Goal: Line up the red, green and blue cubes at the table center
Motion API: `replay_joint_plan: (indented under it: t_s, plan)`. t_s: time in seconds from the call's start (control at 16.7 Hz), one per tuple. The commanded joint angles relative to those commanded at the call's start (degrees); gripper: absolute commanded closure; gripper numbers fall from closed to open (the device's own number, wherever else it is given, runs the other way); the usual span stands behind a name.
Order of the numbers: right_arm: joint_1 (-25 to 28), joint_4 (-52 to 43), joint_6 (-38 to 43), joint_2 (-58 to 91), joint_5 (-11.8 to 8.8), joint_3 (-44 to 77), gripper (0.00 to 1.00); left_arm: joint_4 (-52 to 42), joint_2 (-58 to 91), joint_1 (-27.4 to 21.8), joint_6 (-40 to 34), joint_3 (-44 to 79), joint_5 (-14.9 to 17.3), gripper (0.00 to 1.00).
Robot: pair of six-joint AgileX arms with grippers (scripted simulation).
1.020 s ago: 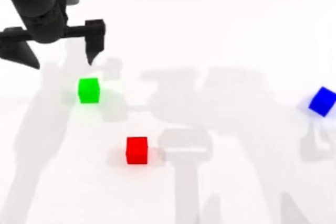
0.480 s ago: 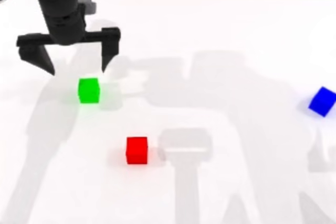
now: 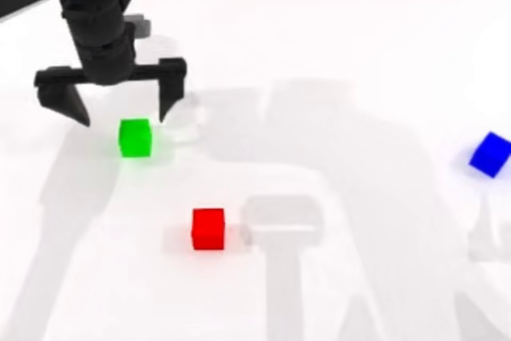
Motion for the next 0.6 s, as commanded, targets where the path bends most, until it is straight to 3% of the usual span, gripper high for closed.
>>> replay_joint_plan:
  t_s: [0.24, 0.54, 0.6]
  plan:
    - [0.0, 0.0, 0.0, 0.0, 0.0, 0.0, 0.0, 8.2, 2.1, 0.0, 0.0, -5.9, 0.0, 0.0]
    - [0.0, 0.0, 0.0, 0.0, 0.0, 0.0, 0.0, 9.4, 2.5, 0.0, 0.0, -6.9, 0.0, 0.0]
    - [0.0, 0.0, 0.0, 0.0, 0.0, 0.0, 0.0, 9.4, 2.5, 0.0, 0.0, -6.9, 0.0, 0.08]
